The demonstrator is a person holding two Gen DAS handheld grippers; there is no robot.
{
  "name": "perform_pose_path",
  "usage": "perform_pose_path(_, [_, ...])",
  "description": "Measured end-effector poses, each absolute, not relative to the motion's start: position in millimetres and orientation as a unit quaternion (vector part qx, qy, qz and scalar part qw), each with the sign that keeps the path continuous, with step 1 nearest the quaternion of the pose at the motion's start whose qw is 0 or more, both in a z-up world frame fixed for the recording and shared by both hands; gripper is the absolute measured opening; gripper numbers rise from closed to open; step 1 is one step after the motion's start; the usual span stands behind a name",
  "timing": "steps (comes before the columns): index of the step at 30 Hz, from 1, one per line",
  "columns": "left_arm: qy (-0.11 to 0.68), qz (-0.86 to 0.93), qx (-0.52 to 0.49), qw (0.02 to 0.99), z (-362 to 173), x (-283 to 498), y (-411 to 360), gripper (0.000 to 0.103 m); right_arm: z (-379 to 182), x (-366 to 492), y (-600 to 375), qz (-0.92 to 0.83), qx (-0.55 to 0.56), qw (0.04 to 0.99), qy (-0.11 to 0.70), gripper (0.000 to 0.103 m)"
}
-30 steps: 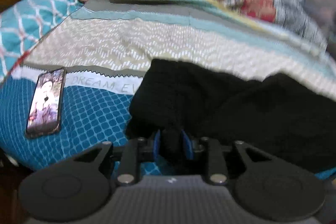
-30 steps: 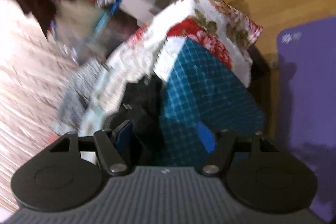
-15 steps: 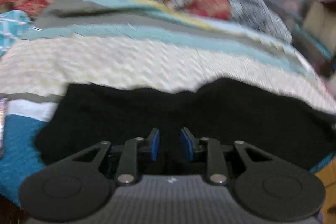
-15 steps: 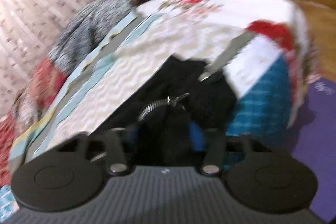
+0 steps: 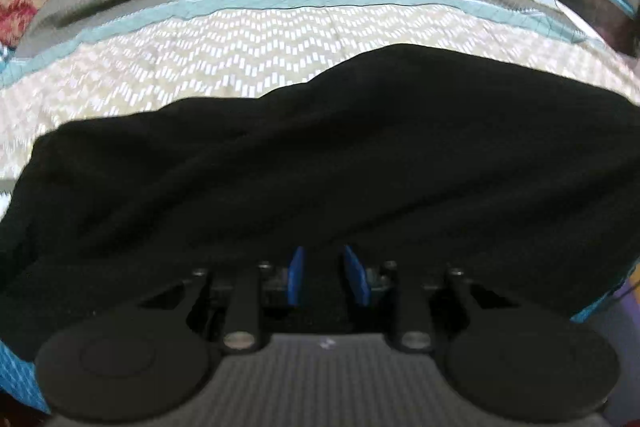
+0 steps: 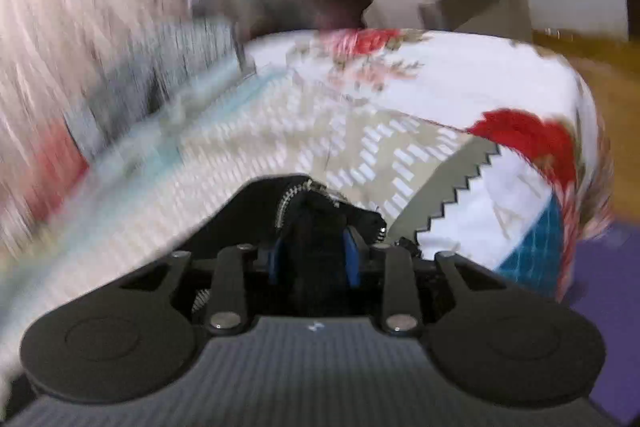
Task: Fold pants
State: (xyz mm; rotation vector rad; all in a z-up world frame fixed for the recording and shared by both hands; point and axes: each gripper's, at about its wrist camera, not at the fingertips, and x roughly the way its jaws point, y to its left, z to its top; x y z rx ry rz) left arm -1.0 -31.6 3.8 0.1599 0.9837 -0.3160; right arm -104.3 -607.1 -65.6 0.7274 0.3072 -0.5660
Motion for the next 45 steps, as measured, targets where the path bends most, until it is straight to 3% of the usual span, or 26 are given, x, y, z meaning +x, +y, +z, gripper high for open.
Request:
perform_pose_path(1, [0.470, -0.152, 0.079, 0.866, 5, -2, -32, 0.026, -63, -118, -609, -0.272, 0.384, 0.874, 0.120, 0.062])
perform_pose_path(5, [0.464, -0.166, 0.058, 0.868, 19, -5, -29, 0.028, -56, -184, -604, -0.297, 0.448, 0.843, -0.018, 0.063])
perform_pose_path(14, [0.452, -0.230, 0.077, 0.859, 26, -20, -54, 0.029, -77, -193, -575, -0.254, 0.492, 0.831, 0.044, 0.062])
perform_pose_path(15, [0.457, -0.233, 0.082, 0.855, 23, -21, -54, 0.029, -80, -184, -574, -0.249, 0.497, 0.829, 0.055, 0.057])
perform_pose_path(16, [0.460, -0.234, 0.088, 0.852, 21, -23, -55, 0.029, -82, -178, -575, -0.246, 0.501, 0.827, 0.060, 0.027])
perform_pose_path(17, [0.461, -0.234, 0.094, 0.851, 19, -24, -56, 0.029, -82, -174, -577, -0.245, 0.502, 0.828, 0.058, 0.015])
perform_pose_path(22, [0.467, -0.223, 0.080, 0.852, 20, -24, -50, 0.029, -77, -177, -586, -0.299, 0.465, 0.830, 0.071, 0.015])
perform_pose_path(24, [0.474, -0.217, 0.073, 0.850, 18, -21, -46, 0.029, -87, -182, -588, -0.294, 0.476, 0.826, 0.070, 0.019])
perform_pose_path(25, [0.476, -0.216, 0.073, 0.849, 18, -19, -46, 0.029, -88, -185, -586, -0.291, 0.482, 0.824, 0.062, 0.029])
perform_pose_path(27, [0.473, -0.216, 0.075, 0.851, 20, -21, -46, 0.029, -84, -197, -578, -0.305, 0.476, 0.825, 0.027, 0.037])
perform_pose_path(32, [0.473, -0.219, 0.077, 0.850, 20, -21, -47, 0.032, -91, -207, -576, -0.317, 0.488, 0.813, 0.015, 0.042])
perform_pose_path(34, [0.473, -0.219, 0.076, 0.850, 21, -21, -46, 0.032, -95, -204, -580, -0.307, 0.505, 0.807, 0.014, 0.057])
perform_pose_path(38, [0.471, -0.217, 0.072, 0.852, 22, -22, -41, 0.032, -101, -192, -585, -0.293, 0.526, 0.798, 0.015, 0.060])
perform_pose_path(39, [0.471, -0.216, 0.070, 0.852, 21, -22, -40, 0.032, -100, -189, -585, -0.287, 0.529, 0.798, 0.021, 0.057])
perform_pose_path(43, [0.472, -0.211, 0.063, 0.854, 22, -21, -35, 0.032, -91, -173, -579, -0.292, 0.501, 0.813, 0.053, 0.013])
perform_pose_path(45, [0.471, -0.207, 0.057, 0.856, 23, -20, -32, 0.032, -81, -175, -569, -0.280, 0.483, 0.829, 0.037, 0.012])
